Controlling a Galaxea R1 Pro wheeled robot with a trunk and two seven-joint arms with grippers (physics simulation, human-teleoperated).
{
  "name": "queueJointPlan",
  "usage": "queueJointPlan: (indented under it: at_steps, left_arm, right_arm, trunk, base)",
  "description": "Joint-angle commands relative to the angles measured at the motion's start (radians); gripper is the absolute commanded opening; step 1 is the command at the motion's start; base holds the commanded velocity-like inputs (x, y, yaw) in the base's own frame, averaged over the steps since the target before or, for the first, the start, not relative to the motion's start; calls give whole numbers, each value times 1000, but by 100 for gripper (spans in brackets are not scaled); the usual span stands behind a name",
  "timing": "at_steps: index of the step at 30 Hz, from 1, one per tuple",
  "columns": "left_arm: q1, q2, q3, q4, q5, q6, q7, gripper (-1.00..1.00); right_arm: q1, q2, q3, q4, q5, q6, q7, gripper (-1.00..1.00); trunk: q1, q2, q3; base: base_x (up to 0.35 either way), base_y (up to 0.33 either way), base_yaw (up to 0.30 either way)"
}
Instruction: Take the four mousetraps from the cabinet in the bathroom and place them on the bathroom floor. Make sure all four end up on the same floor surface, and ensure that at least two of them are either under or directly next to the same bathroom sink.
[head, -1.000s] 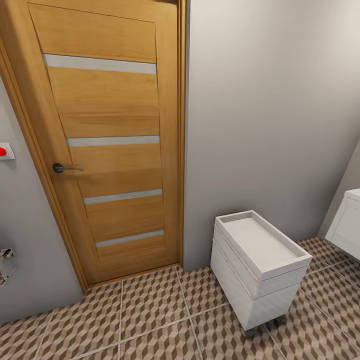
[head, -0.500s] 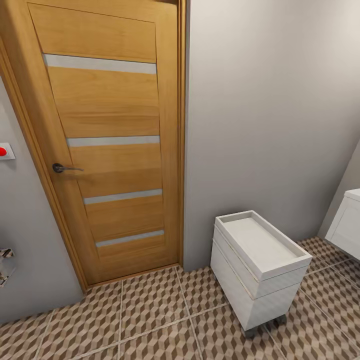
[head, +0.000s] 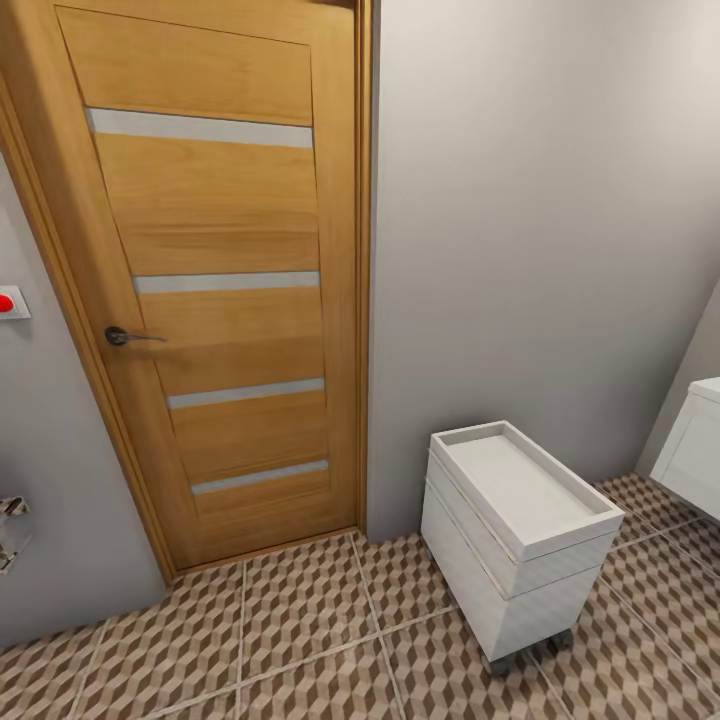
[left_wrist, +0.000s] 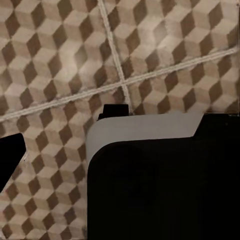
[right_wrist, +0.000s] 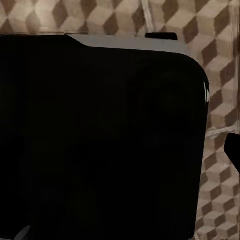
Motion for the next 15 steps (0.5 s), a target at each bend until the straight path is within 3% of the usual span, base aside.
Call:
queueJointPlan:
  at_steps: [1, 5, 15]
  left_arm:
    - [0, 3, 1, -31, 0, 1, 1, 100]
    - [0, 11, 2, -137, 0, 5, 2, 100]
    - [-1, 19, 2, -202, 4, 4, 2, 100]
  right_arm:
    - [0, -2, 0, -22, 0, 0, 0, 100]
    - [0, -7, -1, -105, 1, -2, -4, 100]
    - [0, 0, -1, -223, -3, -12, -4, 100]
  trunk:
    - [0, 0, -1]
    - [0, 0, -1]
    - [0, 0, -1]
  base:
    - [0, 0, 0]
    - [0, 0, 0]
    - [0, 0, 0]
